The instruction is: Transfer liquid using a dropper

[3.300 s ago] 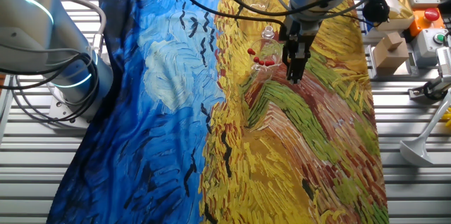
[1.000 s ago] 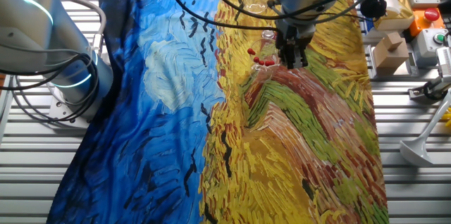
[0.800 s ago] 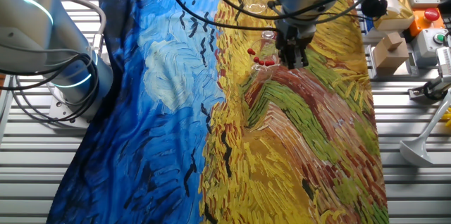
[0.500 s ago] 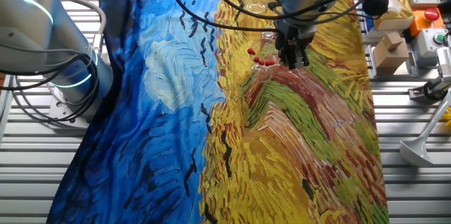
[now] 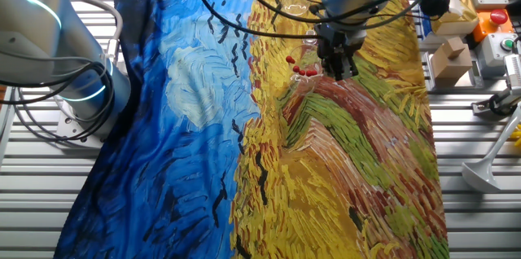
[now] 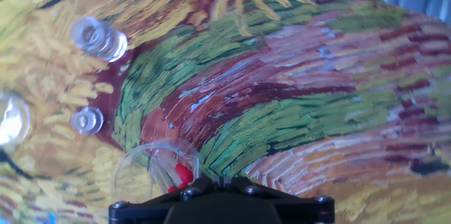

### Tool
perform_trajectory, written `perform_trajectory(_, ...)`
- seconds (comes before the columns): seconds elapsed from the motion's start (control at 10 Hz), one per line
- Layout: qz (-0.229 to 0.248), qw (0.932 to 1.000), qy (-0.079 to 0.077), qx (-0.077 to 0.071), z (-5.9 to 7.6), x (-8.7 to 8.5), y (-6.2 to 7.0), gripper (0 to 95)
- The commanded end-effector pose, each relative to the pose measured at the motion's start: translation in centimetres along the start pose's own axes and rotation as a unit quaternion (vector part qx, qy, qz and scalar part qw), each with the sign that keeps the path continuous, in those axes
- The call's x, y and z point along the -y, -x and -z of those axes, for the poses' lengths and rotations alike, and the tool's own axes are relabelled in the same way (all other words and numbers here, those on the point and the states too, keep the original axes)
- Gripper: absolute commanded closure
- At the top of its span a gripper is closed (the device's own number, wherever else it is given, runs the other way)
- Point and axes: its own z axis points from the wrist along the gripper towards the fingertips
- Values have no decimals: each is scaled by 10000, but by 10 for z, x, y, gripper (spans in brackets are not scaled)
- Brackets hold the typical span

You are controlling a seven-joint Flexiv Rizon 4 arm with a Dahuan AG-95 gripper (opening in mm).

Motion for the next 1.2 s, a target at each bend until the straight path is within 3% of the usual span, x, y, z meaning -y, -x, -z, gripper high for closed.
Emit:
perform_trajectory(0.1,1142,9934,-34,-88,0,0,0,950)
perform_trajectory(0.3,1277,9917,-92,-137,0,0,0,950)
perform_trajectory(0.6,1214,9923,90,-218,6,-10,-7,950)
perform_trajectory(0.9,1005,9946,170,-175,6,-30,-26,950)
perform_trajectory(1.1,828,9960,327,-80,1,-46,-34,950)
perform_trajectory(1.2,755,9966,312,-90,1,-46,-34,950)
